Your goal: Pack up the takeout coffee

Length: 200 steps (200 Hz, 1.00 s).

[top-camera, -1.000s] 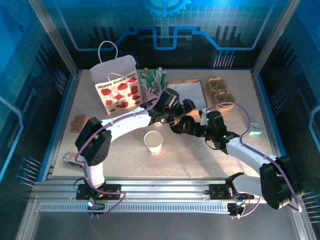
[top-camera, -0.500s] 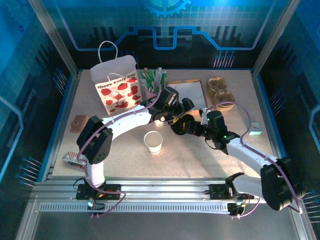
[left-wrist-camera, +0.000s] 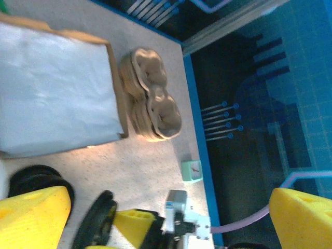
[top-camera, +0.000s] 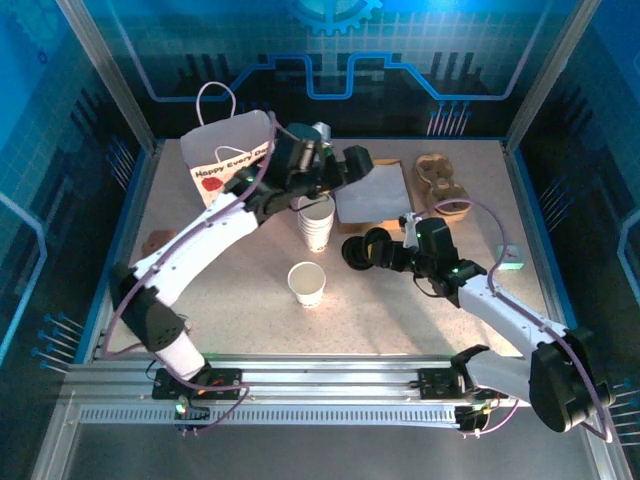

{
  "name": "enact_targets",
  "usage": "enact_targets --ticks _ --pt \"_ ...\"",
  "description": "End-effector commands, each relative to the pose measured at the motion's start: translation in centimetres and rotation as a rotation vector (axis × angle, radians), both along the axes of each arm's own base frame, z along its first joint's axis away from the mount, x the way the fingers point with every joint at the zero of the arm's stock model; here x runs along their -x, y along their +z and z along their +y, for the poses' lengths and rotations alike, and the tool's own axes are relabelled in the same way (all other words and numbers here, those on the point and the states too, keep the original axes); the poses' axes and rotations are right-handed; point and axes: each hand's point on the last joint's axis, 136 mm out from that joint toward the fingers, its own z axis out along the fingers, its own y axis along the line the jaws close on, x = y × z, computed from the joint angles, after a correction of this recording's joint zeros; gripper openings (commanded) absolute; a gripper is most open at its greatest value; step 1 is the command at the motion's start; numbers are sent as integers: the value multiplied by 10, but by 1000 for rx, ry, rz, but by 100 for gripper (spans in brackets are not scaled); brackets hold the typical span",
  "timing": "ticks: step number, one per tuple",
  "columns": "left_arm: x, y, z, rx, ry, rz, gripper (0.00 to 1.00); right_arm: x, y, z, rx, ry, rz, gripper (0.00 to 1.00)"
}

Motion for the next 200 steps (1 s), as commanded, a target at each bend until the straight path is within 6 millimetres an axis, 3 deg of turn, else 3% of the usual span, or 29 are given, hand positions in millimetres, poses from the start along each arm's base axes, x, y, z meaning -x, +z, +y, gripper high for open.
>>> enact_targets --ticks 1,22,55,92,125,153,200 --pt "9 22 59 -165 41 -103 99 9 25 10 54 71 -14 62" --pt "19 28 113 -318 95 -185 99 19 39 18 93 120 -8 63" --pt "44 18 197 -659 219 -267 99 41 62 43 193 271 -3 62" --pt "78 13 252 -745 413 -357 99 68 68 82 322 472 36 62" --pt "88 -10 270 -775 476 -349 99 81 63 109 412 594 71 62" --pt "93 -13 283 -800 533 -352 99 83 58 123 500 645 96 62" --pt "95 -16 286 -804 539 -354 99 81 50 141 624 703 115 63"
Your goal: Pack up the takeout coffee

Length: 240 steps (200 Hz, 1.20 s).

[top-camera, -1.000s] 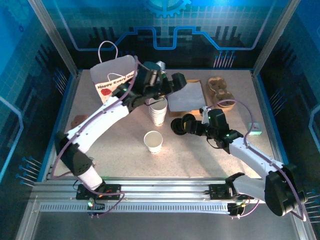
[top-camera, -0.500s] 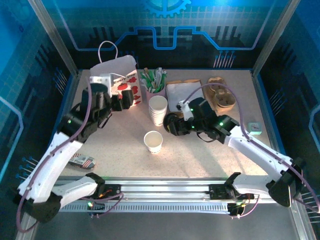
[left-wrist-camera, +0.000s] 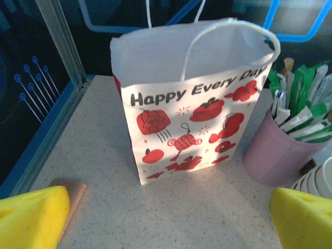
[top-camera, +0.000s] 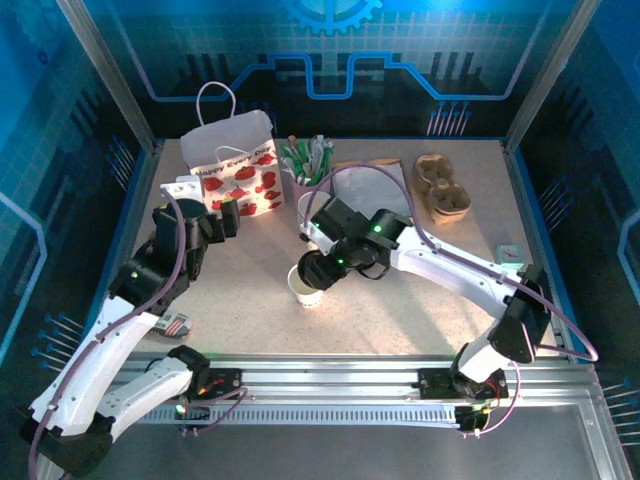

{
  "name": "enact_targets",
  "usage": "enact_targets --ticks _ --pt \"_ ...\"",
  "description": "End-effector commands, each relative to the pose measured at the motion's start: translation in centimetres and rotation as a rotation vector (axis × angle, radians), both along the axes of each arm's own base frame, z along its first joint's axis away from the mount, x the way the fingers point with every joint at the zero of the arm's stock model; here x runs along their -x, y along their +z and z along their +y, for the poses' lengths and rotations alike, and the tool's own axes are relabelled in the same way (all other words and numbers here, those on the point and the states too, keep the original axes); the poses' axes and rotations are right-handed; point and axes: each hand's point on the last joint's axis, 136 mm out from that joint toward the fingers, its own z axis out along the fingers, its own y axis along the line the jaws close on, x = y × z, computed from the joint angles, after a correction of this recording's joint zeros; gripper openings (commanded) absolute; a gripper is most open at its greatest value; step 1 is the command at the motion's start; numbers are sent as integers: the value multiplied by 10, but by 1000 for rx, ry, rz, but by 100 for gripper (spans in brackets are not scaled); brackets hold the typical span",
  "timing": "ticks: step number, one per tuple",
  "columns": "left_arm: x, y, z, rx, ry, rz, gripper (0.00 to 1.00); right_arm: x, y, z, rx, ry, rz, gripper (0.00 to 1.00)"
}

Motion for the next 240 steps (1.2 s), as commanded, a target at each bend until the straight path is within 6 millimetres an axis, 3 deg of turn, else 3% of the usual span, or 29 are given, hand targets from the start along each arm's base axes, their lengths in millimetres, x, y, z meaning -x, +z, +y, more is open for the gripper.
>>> enact_targets --ticks 1,84,240 --pt "-1 6 9 -24 35 -38 99 6 -4 -2 111 49 -3 63" --pt "-4 -3 7 -6 32 -14 99 -1 -20 23 232 113 -29 63" --pt "-9 -11 2 -9 13 16 99 -3 -37 30 324 169 8 64"
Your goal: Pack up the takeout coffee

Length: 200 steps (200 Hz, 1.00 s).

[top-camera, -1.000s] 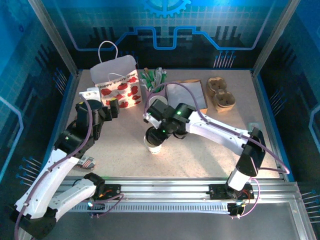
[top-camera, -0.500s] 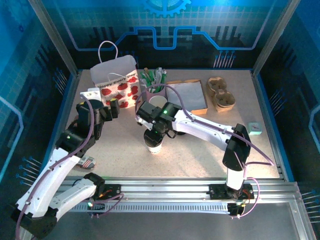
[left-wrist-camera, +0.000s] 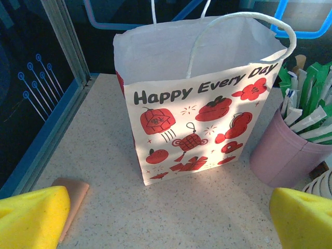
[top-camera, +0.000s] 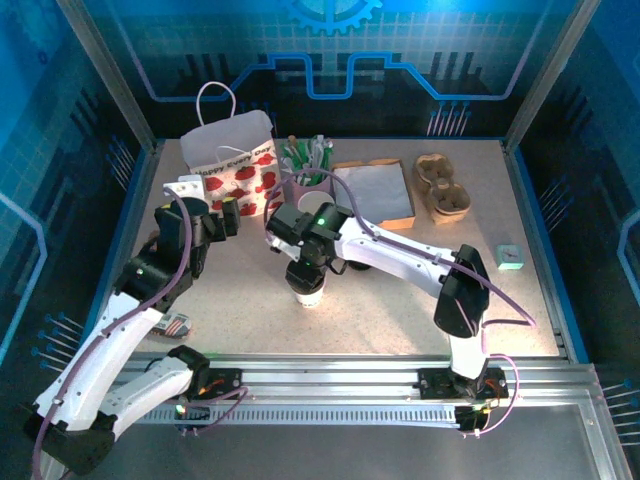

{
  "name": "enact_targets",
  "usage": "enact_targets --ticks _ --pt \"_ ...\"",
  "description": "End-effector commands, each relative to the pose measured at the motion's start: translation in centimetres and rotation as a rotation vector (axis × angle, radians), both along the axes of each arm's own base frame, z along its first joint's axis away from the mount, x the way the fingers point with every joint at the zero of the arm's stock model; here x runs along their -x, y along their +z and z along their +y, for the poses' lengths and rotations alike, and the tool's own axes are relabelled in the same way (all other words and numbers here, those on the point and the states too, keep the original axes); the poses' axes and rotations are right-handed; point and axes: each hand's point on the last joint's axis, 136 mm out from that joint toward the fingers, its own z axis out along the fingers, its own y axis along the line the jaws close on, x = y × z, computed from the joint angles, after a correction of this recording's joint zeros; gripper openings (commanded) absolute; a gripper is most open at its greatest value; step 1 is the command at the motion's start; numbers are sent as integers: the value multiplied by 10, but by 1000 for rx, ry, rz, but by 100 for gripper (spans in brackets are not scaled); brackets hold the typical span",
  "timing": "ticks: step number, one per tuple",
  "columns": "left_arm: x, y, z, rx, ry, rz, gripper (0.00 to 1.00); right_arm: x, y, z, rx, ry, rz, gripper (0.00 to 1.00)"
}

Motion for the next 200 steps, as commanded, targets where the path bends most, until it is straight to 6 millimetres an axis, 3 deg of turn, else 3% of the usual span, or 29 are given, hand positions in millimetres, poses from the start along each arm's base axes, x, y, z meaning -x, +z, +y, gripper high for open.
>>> enact_targets --ticks 1,145,200 --pt "-2 -2 0 4 -3 -1 99 7 -3 -1 39 32 19 64" --pt "-3 -4 -2 3 -10 8 99 8 -19 -3 112 43 28 64" --pt "-3 -6 -2 2 -12 14 99 12 -13 1 84 49 42 65"
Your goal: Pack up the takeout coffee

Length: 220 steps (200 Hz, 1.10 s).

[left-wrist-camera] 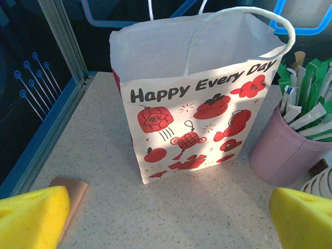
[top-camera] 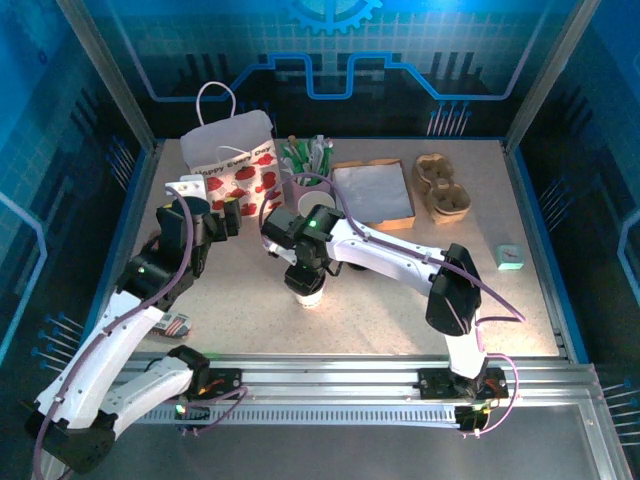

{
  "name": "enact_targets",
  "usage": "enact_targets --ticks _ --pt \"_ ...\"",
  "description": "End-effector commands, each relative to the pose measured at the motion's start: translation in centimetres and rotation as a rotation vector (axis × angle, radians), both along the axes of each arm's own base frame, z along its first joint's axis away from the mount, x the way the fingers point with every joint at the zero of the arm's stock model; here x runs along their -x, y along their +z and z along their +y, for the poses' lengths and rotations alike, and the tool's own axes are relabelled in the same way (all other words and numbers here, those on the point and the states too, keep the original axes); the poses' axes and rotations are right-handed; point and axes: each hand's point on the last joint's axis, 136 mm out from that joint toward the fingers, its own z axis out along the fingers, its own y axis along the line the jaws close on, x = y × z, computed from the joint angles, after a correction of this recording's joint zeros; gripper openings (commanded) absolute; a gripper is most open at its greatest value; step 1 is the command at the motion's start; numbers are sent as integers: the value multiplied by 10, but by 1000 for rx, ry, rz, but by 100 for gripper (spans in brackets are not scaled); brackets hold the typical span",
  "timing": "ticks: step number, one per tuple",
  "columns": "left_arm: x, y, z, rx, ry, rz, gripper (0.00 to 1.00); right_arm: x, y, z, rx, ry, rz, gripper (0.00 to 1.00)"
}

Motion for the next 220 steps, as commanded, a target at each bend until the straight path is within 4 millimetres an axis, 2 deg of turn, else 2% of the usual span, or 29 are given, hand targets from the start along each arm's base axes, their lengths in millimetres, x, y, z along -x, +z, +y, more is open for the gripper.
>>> enact_targets --ticks 1,77,146,220 --pt "-2 -2 0 4 -5 2 99 10 -3 0 24 26 36 65" --pt "-2 -3 -1 2 -4 6 99 11 21 7 -41 35 13 65" --pt "-2 -3 0 1 -6 7 99 13 2 -2 25 26 24 65" --pt "-2 -4 0 0 -6 9 99 15 -4 -5 46 27 33 66"
